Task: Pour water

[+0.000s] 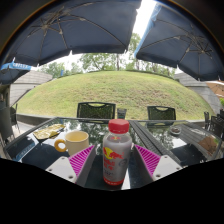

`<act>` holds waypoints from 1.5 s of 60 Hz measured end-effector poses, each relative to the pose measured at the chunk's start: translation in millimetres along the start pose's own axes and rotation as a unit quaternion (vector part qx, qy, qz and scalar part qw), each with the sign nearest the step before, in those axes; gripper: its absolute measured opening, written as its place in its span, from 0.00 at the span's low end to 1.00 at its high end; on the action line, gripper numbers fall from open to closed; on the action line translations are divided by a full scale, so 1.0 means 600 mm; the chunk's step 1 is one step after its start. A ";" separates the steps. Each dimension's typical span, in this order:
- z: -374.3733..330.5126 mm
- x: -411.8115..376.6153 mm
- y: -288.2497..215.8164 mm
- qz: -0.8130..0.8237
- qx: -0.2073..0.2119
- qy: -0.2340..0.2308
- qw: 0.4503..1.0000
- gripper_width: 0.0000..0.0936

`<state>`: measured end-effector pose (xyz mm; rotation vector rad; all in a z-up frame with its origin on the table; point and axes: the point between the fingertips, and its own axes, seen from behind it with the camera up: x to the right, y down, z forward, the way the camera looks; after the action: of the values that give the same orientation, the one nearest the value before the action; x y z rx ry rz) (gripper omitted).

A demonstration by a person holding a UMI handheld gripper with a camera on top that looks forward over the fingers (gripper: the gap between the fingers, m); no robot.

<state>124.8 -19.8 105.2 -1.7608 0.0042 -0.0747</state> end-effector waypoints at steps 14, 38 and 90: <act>0.068 0.021 -0.020 0.009 0.040 -0.003 0.999 0.52; 0.098 0.027 -0.094 -0.137 0.076 0.032 0.987 0.34; 0.263 -0.097 -0.218 -0.795 0.129 0.102 0.584 0.34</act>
<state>70.2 162.6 200.7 -0.9070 -1.3656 -1.4978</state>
